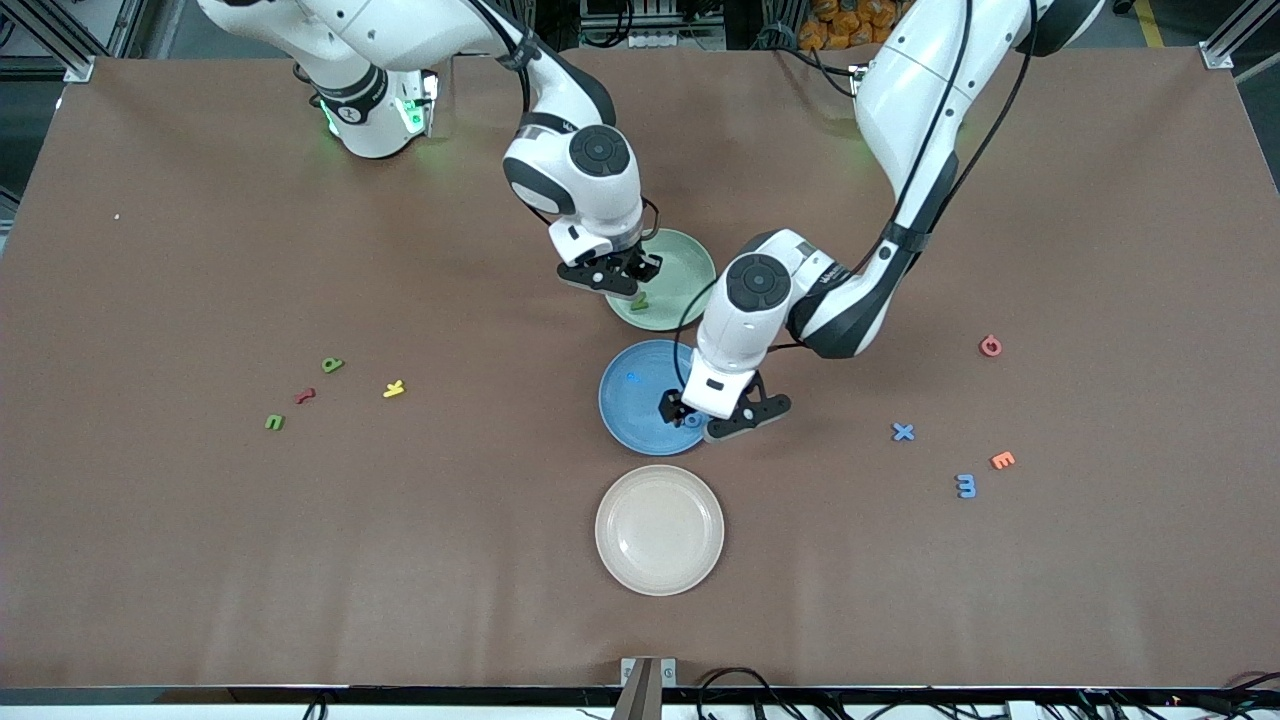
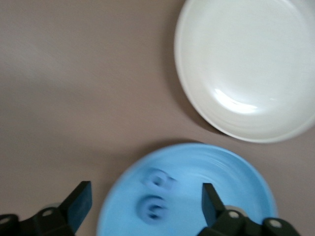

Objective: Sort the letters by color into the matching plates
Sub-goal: 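Place B on green plate while the left gripper drops g on blue plate, then move the right gripper to green P while the left gripper reaches blue X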

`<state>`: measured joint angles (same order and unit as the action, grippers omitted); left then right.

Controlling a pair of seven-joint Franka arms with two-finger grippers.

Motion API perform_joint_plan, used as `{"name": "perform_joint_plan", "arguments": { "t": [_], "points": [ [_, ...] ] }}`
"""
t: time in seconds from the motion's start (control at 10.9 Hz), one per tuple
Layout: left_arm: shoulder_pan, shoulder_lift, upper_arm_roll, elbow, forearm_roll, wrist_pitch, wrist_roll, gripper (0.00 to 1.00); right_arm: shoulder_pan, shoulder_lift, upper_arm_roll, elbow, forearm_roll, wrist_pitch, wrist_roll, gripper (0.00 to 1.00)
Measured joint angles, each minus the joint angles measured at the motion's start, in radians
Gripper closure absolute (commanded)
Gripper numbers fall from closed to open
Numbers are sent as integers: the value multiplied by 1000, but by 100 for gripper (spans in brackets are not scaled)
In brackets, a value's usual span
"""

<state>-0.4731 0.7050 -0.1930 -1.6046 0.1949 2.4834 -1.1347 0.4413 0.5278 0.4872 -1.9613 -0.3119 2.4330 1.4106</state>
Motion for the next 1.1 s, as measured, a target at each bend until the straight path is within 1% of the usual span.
{"name": "perform_joint_plan", "arguments": {
  "t": [0.09, 0.18, 0.27, 0.37, 0.64, 0.73, 0.92, 1.1],
  "points": [
    [22, -2, 7, 7, 21, -46, 30, 0, 0, 19, 0, 7, -4, 21, 11, 36],
    [55, -6, 11, 11, 26, -77, 68, 0, 0, 25, 0, 12, -4, 27, 14, 31],
    [94, -10, 14, 12, 27, -91, 114, 0, 0, 25, 0, 17, -4, 27, 18, 32],
    [137, -12, 14, 12, 29, -94, 181, 0, 0, 25, 0, 20, -4, 27, 22, 35],
    [247, -20, 15, -3, 30, -127, 430, 0, -9, 23, -4, 28, -6, 21, 21, 38],
    [272, -28, 13, -15, 31, -149, 513, 0, -23, 12, -6, 30, -9, -10, -4, 38],
    [316, -54, 10, -57, 31, -174, 645, 0, -81, -37, -7, 29, -9, -118, -116, 39],
    [352, -79, 8, -118, 31, -177, 746, 0, -155, -97, -7, -10, -4, -166, -257, 39]
  ]
}}
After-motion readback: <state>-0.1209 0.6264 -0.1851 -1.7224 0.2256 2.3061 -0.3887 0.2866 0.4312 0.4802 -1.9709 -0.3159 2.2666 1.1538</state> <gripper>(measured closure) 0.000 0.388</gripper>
